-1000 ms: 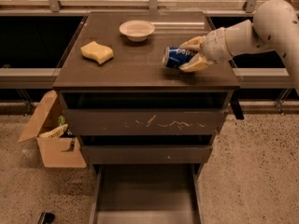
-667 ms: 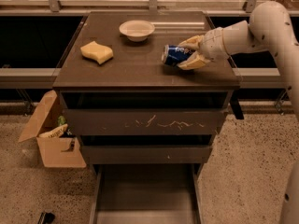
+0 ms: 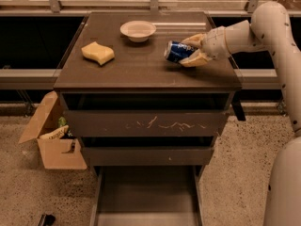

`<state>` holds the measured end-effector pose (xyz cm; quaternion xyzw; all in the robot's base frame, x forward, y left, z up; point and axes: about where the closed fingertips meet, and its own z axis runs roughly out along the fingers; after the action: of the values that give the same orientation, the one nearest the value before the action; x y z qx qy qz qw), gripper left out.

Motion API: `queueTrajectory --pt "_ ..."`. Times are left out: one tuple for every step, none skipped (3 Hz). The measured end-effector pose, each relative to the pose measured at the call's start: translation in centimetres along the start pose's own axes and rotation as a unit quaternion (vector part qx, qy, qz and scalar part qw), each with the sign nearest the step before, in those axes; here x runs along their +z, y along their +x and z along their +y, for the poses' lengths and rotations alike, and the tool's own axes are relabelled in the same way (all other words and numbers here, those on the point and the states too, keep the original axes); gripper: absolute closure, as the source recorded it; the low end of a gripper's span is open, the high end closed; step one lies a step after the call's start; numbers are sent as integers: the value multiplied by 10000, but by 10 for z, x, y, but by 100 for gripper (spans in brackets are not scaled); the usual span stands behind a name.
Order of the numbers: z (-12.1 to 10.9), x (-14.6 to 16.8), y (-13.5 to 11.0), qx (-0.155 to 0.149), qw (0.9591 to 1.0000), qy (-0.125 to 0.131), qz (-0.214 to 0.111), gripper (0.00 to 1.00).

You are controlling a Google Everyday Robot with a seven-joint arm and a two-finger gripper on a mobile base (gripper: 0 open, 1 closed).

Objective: Pick pepsi can from bottom drawer and place on counter

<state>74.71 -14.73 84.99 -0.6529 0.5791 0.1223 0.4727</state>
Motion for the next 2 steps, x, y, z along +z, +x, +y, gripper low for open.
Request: queueTrajectory --pt "-3 -5 1 29 10000 4 27 5" --pt "-13 -36 -9 -45 9997 222 53 0"
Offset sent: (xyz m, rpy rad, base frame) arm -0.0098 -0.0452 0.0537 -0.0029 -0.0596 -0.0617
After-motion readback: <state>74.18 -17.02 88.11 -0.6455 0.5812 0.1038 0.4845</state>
